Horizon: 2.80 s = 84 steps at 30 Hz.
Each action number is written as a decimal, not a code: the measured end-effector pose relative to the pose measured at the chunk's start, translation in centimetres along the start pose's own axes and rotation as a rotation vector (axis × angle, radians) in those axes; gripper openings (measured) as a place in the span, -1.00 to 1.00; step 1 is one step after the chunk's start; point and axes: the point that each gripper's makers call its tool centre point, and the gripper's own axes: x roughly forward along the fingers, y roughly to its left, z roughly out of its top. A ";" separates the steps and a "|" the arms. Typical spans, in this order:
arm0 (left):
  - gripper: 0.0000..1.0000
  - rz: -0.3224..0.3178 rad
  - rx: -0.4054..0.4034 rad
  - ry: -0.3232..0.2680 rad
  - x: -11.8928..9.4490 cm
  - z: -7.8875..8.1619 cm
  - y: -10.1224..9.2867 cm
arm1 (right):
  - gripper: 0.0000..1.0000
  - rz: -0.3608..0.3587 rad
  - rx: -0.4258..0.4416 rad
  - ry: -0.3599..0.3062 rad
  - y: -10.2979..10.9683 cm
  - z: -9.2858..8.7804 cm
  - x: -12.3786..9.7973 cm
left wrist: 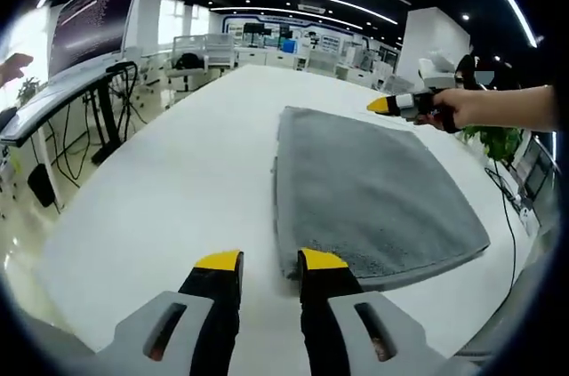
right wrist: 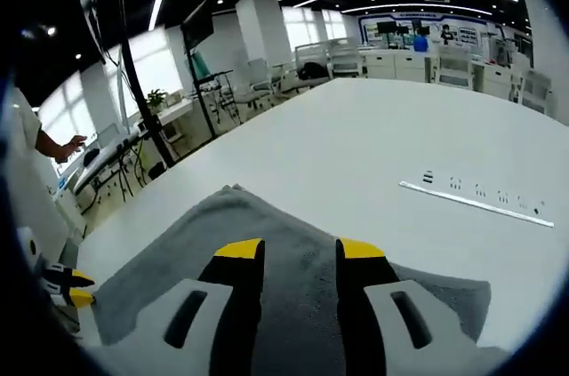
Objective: Fold the towel on the table until its edges align and the towel forms a compact rectangular stack.
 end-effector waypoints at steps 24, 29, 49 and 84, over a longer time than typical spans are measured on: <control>-0.57 -0.001 0.080 0.008 1.0 -1.0 -0.2 | -0.40 -0.211 0.055 0.093 -11.9 -5.4 -6.0; -0.65 0.016 0.070 -0.016 1.2 -1.1 -0.5 | -0.45 -0.259 0.050 0.095 -13.0 -6.5 -6.1; -0.83 0.002 0.143 -0.019 1.9 -1.0 -2.2 | -0.90 -0.200 -0.026 0.086 -13.2 -6.2 -6.5; -0.86 -0.346 0.450 0.098 2.4 -2.9 -20.4 | -0.91 -0.373 -0.102 0.219 -26.2 -12.0 -19.2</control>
